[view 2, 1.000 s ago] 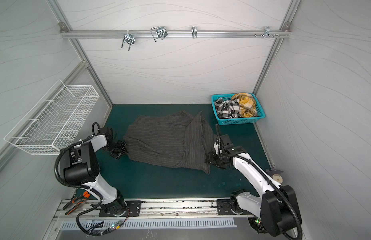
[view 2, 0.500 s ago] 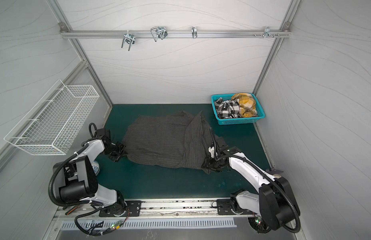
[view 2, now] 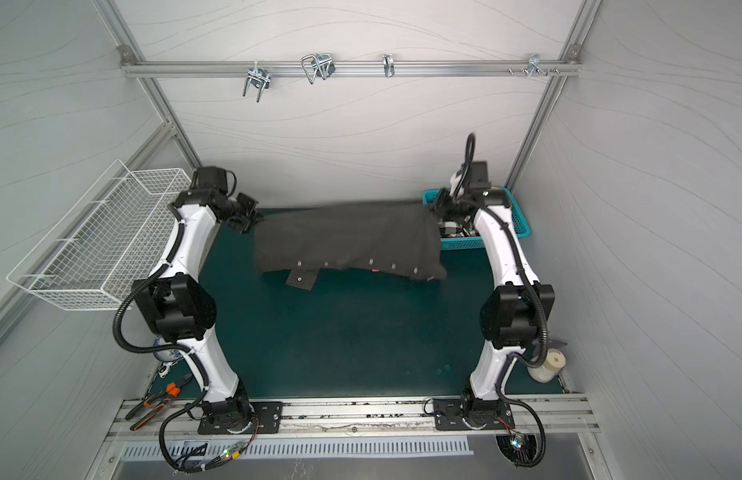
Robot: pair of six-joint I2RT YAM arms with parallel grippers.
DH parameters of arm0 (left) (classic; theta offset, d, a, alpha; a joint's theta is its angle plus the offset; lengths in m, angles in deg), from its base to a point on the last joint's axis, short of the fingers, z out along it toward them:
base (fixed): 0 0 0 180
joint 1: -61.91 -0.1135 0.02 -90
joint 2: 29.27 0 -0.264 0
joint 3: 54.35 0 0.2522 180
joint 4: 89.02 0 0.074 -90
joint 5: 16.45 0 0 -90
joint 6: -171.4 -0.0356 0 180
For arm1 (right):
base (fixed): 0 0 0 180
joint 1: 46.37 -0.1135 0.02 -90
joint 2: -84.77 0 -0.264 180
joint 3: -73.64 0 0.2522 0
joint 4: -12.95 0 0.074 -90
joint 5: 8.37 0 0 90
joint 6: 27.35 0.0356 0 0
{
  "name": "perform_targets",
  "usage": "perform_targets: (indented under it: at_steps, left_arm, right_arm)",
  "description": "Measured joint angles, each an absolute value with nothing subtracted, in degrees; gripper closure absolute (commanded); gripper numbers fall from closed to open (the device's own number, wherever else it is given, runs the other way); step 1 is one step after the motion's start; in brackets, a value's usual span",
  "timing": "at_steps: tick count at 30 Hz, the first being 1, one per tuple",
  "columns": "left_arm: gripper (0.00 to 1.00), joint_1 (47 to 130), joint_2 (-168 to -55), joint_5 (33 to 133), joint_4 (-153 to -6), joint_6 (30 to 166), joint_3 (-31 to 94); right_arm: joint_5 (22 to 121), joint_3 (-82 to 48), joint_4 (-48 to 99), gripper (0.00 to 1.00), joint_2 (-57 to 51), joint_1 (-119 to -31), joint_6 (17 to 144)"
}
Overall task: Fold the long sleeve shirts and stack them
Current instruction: 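Lift the shirt with both grippers and swing it away from the robot, then lay the shirt down and pull both grippers back toward the robot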
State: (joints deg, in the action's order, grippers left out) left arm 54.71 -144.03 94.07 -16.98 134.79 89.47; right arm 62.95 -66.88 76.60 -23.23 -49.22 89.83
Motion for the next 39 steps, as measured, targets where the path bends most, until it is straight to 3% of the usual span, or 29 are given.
perform_targets:
  at_steps: [2,4,11,17,21,27,31,39]
  left_arm:
    - [1.00,56.11,-144.49,93.78,-16.13,135.53,100.20]
    - [1.00,55.82,-137.91,93.13,-16.13,135.60,99.43]
    - [1.00,53.44,-96.52,88.38,-24.81,134.90,44.64]
    - [1.00,52.98,-94.48,88.51,-31.21,132.36,4.73]
    - [1.00,52.83,-95.27,88.30,-30.42,131.51,-10.09]
    - [1.00,52.81,-96.39,88.43,-33.64,131.51,-11.97]
    - [1.00,52.85,-102.88,89.37,-34.10,131.60,-8.39]
    - [1.00,54.16,-130.42,92.64,-34.34,131.03,17.73]
  right_arm:
    - [61.97,-78.67,77.87,1.00,-24.04,-47.69,89.11]
    - [60.94,-77.79,78.17,1.00,-17.79,-47.36,88.26]
    - [58.71,-28.81,71.97,1.00,15.04,-47.93,88.06]
    - [62.80,7.74,67.94,1.00,19.54,-53.94,89.51]
    - [64.94,19.21,67.88,1.00,19.54,-57.11,90.71]
    - [67.50,23.06,64.23,1.00,18.05,-59.65,91.30]
    - [69.20,22.03,61.87,1.00,11.98,-60.76,91.04]
    - [70.69,5.18,61.32,1.00,-8.96,-60.46,90.25]
